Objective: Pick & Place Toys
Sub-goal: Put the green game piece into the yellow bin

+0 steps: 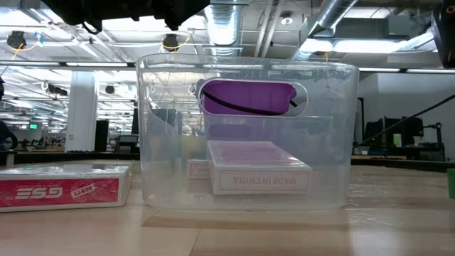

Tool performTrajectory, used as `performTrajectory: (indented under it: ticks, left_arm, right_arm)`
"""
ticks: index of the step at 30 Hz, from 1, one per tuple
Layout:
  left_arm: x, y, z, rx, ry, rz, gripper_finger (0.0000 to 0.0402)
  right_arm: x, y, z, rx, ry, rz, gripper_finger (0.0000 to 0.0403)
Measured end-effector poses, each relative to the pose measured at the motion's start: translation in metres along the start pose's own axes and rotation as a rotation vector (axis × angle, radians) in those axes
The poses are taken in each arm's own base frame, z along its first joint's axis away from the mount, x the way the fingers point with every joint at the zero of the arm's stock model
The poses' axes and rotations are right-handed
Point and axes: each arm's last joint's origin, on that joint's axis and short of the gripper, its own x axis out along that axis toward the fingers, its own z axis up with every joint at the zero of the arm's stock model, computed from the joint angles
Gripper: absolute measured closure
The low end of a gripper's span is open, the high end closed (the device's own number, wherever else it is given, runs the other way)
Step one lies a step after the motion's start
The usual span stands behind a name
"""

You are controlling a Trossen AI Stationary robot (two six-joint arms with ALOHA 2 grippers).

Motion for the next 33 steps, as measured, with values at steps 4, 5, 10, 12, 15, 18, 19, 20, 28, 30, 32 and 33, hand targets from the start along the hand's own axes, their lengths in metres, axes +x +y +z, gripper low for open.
performTrajectory:
  ticks: [4,5,10,12,15,18,19,20,28,30,32,33]
  left_arm:
    - [0.0,0.0,0.0,0.0,0.0,0.0,0.0117]
    - [0.0,0.0,0.0,0.0,0.0,0.0,0.0117]
    - [0.0,0.0,0.0,0.0,0.0,0.0,0.0117]
    - [0.0,0.0,0.0,0.0,0.0,0.0,0.0117]
    - [0.0,0.0,0.0,0.0,0.0,0.0,0.0117]
    - [0.0,0.0,0.0,0.0,0.0,0.0,0.0117]
    - [0.0,0.0,0.0,0.0,0.0,0.0,0.0117]
    - [0.0,0.0,0.0,0.0,0.0,0.0,0.0117]
    - [0.0,0.0,0.0,-0.001,0.004,-0.002,0.0117]
    - [0.0,-0.003,-0.002,-0.004,0.018,-0.014,0.0117]
    - [0.001,-0.008,-0.002,0.002,0.029,-0.043,0.0117]
    - [0.001,-0.011,-0.003,0.018,0.032,-0.073,0.0117]
  right_arm:
    - [0.0,0.002,0.0,-0.009,-0.001,0.018,0.0269]
    - [0.0,0.002,0.0,-0.008,0.0,0.018,0.0269]
    - [0.0,0.002,0.0,-0.011,0.0,0.021,0.0269]
    - [0.0,0.002,-0.001,-0.019,0.0,0.022,0.0269]
    - [-0.001,0.002,-0.004,-0.027,-0.002,0.022,0.0265]
    - [-0.002,0.002,-0.007,-0.035,-0.007,0.021,0.0265]
    - [-0.003,0.003,-0.007,-0.038,-0.005,0.02,0.0266]
    - [-0.005,0.004,-0.009,-0.042,-0.001,0.022,0.0266]
    - [-0.036,0.016,-0.016,-0.103,-0.114,0.019,0.0266]
    - [-0.045,0.019,-0.016,-0.113,-0.156,0.01,0.0266]
    - [-0.055,0.021,-0.017,-0.124,-0.203,0.002,0.0266]
    - [-0.06,0.021,-0.017,-0.13,-0.228,0.0,0.0266]
